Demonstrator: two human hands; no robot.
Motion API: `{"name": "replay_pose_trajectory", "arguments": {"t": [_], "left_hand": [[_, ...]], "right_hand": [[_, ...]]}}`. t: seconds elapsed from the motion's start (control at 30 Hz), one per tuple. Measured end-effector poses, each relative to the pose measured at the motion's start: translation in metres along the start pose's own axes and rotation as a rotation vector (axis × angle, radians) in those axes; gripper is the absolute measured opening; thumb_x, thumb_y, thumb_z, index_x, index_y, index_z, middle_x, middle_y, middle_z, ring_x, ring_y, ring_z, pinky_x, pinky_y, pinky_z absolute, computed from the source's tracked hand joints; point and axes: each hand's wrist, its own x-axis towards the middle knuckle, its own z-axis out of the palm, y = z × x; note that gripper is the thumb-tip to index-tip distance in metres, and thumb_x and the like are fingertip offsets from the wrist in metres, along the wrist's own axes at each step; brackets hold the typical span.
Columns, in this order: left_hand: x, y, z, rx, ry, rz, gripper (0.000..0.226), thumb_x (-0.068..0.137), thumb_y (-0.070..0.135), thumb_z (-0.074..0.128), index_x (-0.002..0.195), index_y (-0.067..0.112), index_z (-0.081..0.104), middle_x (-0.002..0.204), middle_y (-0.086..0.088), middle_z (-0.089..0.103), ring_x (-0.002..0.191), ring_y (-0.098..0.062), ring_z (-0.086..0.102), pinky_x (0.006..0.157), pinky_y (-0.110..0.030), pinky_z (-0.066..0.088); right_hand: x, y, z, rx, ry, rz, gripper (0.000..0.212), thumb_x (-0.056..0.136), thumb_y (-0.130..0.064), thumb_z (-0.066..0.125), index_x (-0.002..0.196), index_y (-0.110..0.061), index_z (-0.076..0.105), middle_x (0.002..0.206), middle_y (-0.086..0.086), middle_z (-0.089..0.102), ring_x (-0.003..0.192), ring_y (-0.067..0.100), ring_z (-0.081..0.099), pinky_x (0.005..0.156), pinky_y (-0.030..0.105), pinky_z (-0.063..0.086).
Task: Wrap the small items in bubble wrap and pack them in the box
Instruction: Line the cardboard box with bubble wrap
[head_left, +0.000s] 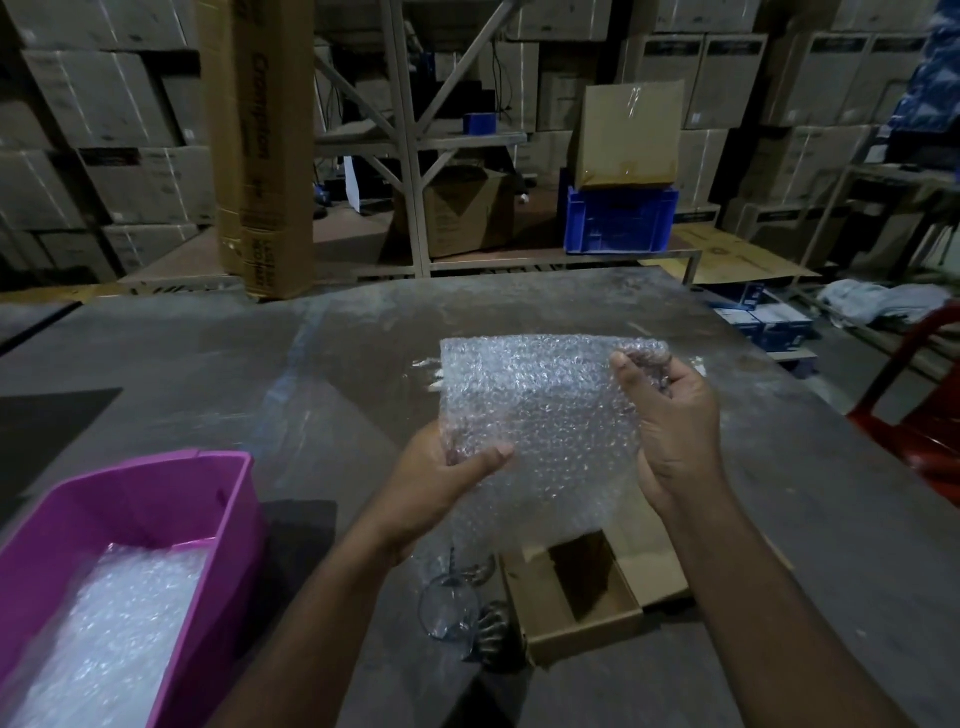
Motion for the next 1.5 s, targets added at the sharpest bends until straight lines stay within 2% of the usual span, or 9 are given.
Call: {"name": "replay_pose_trajectory", "arguments": {"t": [0.27, 0.37, 0.53, 0.7, 1.0, 1.1, 1.23, 1.37, 1.5], "left_hand": [[0.006, -0.001, -0.005, -0.236, 0.148, -0.06, 0.022, 0.104, 0.02, 0.053, 0.115, 0.01, 0.068, 0.106, -0.008, 0.076, 0.1, -0.023, 0.07, 0.092, -0.044, 0.054], [0.01, -0.005, -0.01, -0.389, 0.234, -0.142, 0.026, 0.101, 0.026, 0.059, 0.122, 0.014, 0.068, 0.12, -0.006, 0.073, 0.119, -0.027, 0.064, 0.107, -0.048, 0.047], [0.008, -0.002, -0.014, -0.47, 0.223, -0.199, 0.019, 0.101, 0.021, 0.057, 0.114, 0.014, 0.069, 0.102, 0.0, 0.072, 0.092, -0.015, 0.066, 0.075, -0.029, 0.053], [0.007, -0.003, -0.02, -0.646, 0.084, -0.217, 0.053, 0.095, 0.027, 0.066, 0.137, -0.004, 0.055, 0.142, -0.027, 0.054, 0.134, -0.045, 0.05, 0.116, -0.06, 0.035], [0.005, -0.003, -0.026, -0.577, 0.094, -0.175, 0.029, 0.096, 0.023, 0.06, 0.118, 0.008, 0.07, 0.111, -0.01, 0.075, 0.103, -0.022, 0.072, 0.09, -0.037, 0.058], [0.006, -0.005, -0.031, -0.447, 0.142, -0.157, 0.032, 0.092, 0.029, 0.065, 0.121, 0.016, 0.072, 0.125, 0.001, 0.071, 0.128, -0.019, 0.058, 0.112, -0.041, 0.041], [0.006, -0.005, -0.031, -0.346, 0.184, -0.149, 0.02, 0.1, 0.023, 0.056, 0.108, 0.02, 0.074, 0.105, 0.019, 0.073, 0.116, -0.005, 0.06, 0.101, -0.03, 0.045], [0.007, -0.01, -0.031, -0.252, 0.179, -0.118, 0.022, 0.102, 0.022, 0.057, 0.118, 0.013, 0.07, 0.114, -0.002, 0.076, 0.107, -0.016, 0.071, 0.09, -0.032, 0.057], [0.008, -0.016, -0.026, -0.212, 0.276, -0.041, 0.038, 0.099, 0.02, 0.062, 0.135, 0.013, 0.055, 0.124, -0.018, 0.068, 0.109, -0.029, 0.065, 0.082, -0.039, 0.056]], "right_hand": [[0.001, 0.014, -0.02, -0.243, -0.274, 0.239, 0.09, 0.071, -0.065, 0.079, 0.148, -0.039, 0.039, 0.155, -0.005, 0.042, 0.135, 0.017, 0.047, 0.112, 0.048, 0.04], [-0.008, 0.025, -0.026, -0.249, -0.389, 0.371, 0.087, 0.07, -0.069, 0.077, 0.145, -0.04, 0.043, 0.149, -0.003, 0.051, 0.127, 0.017, 0.058, 0.1, 0.042, 0.049], [-0.013, 0.027, -0.027, -0.218, -0.392, 0.349, 0.076, 0.072, -0.056, 0.08, 0.139, -0.037, 0.051, 0.145, -0.004, 0.056, 0.126, 0.016, 0.059, 0.112, 0.049, 0.041], [-0.016, 0.027, -0.028, -0.008, -0.432, 0.496, 0.076, 0.083, -0.057, 0.07, 0.147, -0.024, 0.045, 0.143, 0.005, 0.059, 0.127, 0.024, 0.061, 0.108, 0.049, 0.045], [-0.017, 0.031, -0.027, 0.096, -0.379, 0.485, 0.097, 0.067, -0.058, 0.084, 0.144, -0.01, 0.049, 0.137, 0.018, 0.062, 0.124, 0.032, 0.062, 0.101, 0.048, 0.053], [-0.015, 0.024, -0.033, 0.044, -0.481, 0.449, 0.1, 0.065, -0.066, 0.083, 0.146, -0.018, 0.049, 0.139, 0.013, 0.062, 0.128, 0.03, 0.06, 0.106, 0.052, 0.048], [-0.015, 0.023, -0.03, -0.038, -0.505, 0.41, 0.081, 0.081, -0.031, 0.083, 0.15, -0.023, 0.041, 0.145, 0.009, 0.057, 0.127, 0.027, 0.061, 0.105, 0.049, 0.05], [-0.015, 0.02, -0.023, -0.018, -0.286, 0.237, 0.077, 0.079, -0.015, 0.07, 0.149, -0.023, 0.04, 0.102, 0.005, 0.076, 0.089, 0.011, 0.073, 0.068, 0.021, 0.057], [-0.015, 0.023, -0.023, -0.011, -0.289, 0.241, 0.084, 0.079, -0.017, 0.072, 0.152, -0.03, 0.033, 0.102, 0.004, 0.077, 0.097, 0.013, 0.073, 0.075, 0.022, 0.058]]}}
